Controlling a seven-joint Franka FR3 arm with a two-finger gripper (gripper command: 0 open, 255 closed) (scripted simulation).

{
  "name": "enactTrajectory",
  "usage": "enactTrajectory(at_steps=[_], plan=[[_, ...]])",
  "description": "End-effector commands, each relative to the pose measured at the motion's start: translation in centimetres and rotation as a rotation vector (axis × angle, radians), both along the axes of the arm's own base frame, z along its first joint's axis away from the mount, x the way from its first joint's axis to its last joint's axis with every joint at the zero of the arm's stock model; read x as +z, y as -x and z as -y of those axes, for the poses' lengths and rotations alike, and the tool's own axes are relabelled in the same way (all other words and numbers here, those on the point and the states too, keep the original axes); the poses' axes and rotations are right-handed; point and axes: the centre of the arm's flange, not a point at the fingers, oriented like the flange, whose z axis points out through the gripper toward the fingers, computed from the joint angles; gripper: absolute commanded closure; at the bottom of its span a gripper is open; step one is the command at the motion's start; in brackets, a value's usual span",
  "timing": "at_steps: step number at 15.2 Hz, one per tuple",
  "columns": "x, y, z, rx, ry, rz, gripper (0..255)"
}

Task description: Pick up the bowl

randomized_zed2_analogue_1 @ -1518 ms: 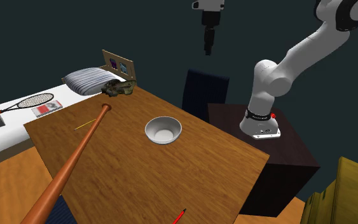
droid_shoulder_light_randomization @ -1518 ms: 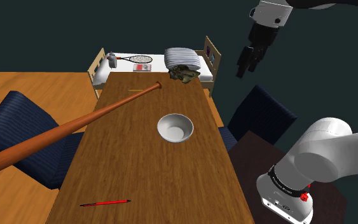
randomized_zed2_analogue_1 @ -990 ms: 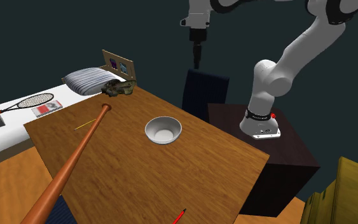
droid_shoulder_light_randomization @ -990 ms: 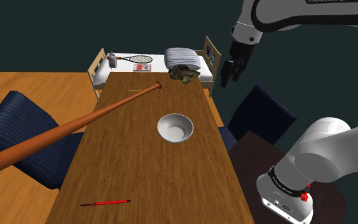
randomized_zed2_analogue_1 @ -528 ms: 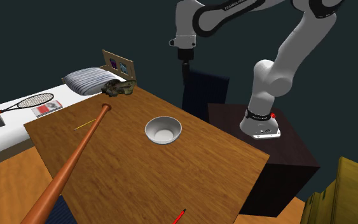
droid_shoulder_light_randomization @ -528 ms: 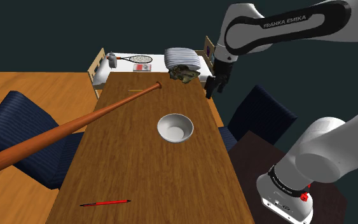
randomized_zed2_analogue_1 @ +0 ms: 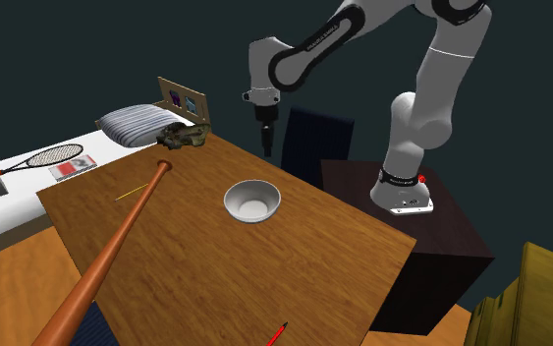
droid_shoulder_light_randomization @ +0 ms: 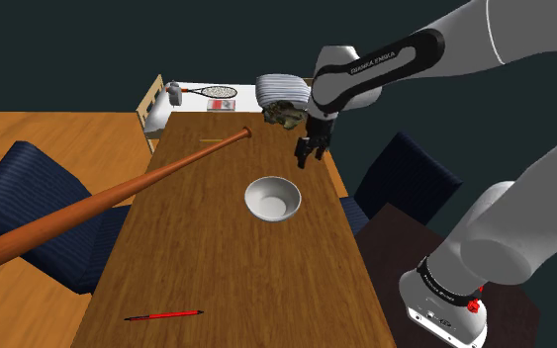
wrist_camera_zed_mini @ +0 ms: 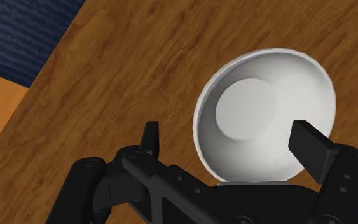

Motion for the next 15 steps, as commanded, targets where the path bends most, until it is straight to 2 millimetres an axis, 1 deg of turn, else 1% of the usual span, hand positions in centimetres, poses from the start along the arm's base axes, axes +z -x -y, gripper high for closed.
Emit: enactTrajectory(at_steps=[1,7,8,14,15], plan=[[-2.2,-1.5,-0.2,0.002,-0.006,-0.006,0],[-9.1,-5.7,-1.1,0.008,-0.026,-0.027,0],[-9.5,-6.0,-1.2,0.009,-0.027,-0.028,0],[-12.7,-6.0,-1.2,0.009,-0.027,-0.028,0],[-13.5,-6.0,-1.2,0.009,-0.027,-0.028,0]])
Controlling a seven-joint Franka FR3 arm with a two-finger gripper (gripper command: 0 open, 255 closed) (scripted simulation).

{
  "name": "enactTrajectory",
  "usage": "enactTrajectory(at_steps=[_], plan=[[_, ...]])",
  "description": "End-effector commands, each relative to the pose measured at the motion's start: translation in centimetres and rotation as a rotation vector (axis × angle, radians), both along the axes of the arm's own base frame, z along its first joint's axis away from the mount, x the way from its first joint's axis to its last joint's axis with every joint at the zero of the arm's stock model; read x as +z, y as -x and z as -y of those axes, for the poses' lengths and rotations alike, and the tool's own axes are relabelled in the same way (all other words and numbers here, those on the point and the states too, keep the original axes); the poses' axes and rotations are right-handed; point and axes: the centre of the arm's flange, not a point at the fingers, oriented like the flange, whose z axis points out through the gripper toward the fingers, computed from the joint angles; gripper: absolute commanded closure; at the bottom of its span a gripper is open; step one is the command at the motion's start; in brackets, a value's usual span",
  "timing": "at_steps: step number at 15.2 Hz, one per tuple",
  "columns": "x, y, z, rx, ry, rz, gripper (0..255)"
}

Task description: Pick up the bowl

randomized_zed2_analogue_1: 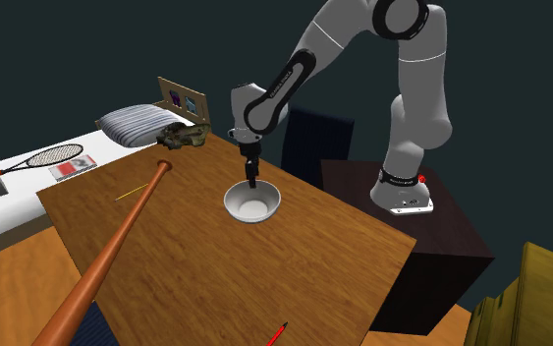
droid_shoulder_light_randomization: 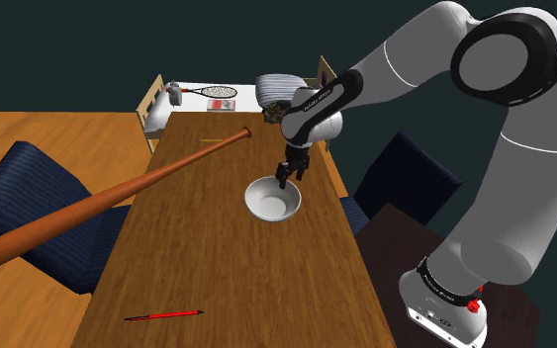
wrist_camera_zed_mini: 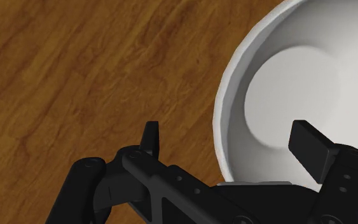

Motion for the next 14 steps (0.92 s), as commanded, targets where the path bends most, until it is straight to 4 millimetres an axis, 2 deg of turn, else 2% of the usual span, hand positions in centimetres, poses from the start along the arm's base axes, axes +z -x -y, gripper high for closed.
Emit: enactTrajectory(at_steps=[1,2,3,12,14], plan=[[-0.8,-0.1,-0.1,0.000,0.000,0.000,0],[-0.8,-0.1,-0.1,0.000,0.000,0.000,0],[-0.8,-0.1,-0.1,0.000,0.000,0.000,255],[-0.8,-0.1,-0.1,0.000,0.000,0.000,255],[0.3,-0.1,-0.1,0.000,0.000,0.000,255]])
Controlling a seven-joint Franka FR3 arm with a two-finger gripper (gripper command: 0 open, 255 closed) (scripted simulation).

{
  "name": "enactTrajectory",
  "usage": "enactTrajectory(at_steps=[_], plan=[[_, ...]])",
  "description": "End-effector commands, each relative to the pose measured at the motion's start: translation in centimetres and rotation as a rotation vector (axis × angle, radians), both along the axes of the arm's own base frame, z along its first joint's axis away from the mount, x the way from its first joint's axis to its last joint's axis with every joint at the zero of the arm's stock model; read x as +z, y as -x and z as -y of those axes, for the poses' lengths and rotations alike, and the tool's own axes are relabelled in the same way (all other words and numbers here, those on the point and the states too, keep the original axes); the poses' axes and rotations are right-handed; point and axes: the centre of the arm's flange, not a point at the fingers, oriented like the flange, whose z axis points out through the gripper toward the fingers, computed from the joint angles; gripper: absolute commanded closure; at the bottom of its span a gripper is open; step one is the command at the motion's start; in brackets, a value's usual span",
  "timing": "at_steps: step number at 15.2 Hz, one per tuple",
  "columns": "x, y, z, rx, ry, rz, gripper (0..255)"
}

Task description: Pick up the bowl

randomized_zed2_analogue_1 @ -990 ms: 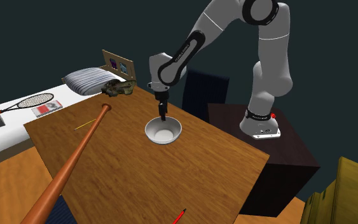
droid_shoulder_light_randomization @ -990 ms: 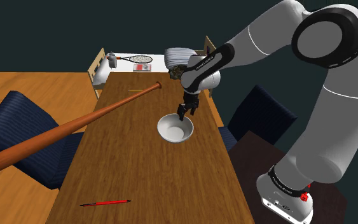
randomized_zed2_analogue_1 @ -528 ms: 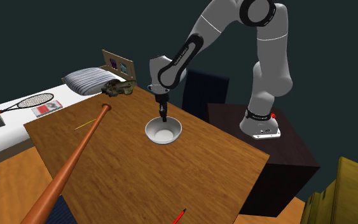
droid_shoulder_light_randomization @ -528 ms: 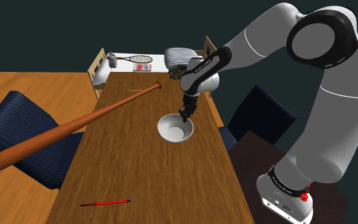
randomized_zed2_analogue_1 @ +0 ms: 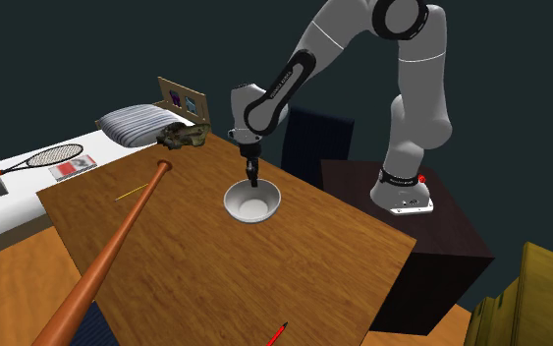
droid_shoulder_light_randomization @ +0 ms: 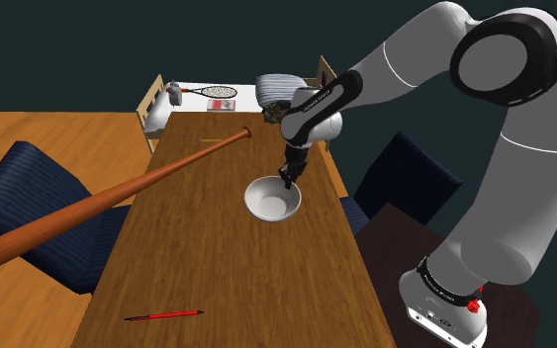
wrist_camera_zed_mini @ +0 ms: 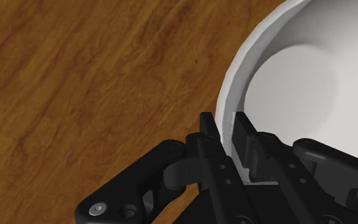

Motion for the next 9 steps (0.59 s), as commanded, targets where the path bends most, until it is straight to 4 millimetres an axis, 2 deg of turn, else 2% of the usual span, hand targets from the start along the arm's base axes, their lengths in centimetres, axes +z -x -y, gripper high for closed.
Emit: enactTrajectory(at_steps=[1,9], plan=[[0.9,-0.1,0.0,0.000,0.000,0.000,255],[5.1,-0.1,0.0,0.000,0.000,0.000,255]])
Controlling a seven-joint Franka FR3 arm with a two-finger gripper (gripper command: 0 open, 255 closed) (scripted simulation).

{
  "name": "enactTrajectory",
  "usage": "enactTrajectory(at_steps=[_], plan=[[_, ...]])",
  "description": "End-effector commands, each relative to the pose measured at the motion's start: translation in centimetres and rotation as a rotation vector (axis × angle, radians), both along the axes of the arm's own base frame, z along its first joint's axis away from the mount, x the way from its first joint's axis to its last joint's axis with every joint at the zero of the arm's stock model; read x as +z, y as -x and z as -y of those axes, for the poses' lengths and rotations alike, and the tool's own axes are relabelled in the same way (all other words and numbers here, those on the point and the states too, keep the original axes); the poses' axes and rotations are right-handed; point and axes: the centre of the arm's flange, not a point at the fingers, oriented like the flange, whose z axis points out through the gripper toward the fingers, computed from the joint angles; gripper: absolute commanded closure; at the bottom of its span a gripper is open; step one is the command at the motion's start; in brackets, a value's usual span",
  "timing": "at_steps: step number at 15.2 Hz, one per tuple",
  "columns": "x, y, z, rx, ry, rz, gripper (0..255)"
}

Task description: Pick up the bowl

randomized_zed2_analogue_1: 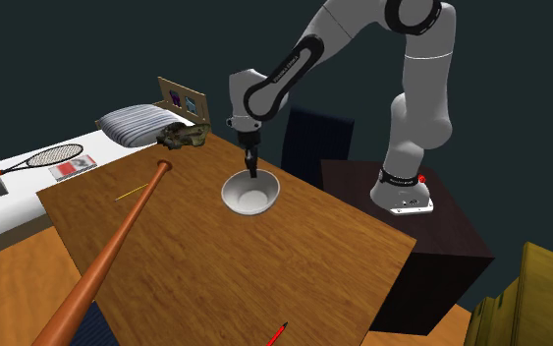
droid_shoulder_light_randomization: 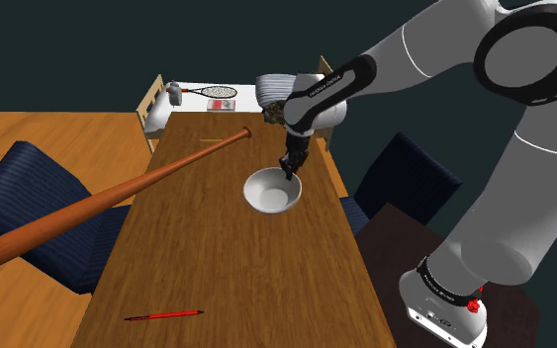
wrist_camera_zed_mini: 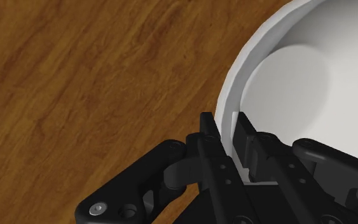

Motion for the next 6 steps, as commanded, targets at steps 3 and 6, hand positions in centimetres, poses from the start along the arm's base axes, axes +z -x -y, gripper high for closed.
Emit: enactTrajectory(at_steps=[3,6], plan=[[2.3,0.0,0.1,0.000,0.000,0.000,255],[2.9,0.0,0.1,0.000,0.000,0.000,255]])
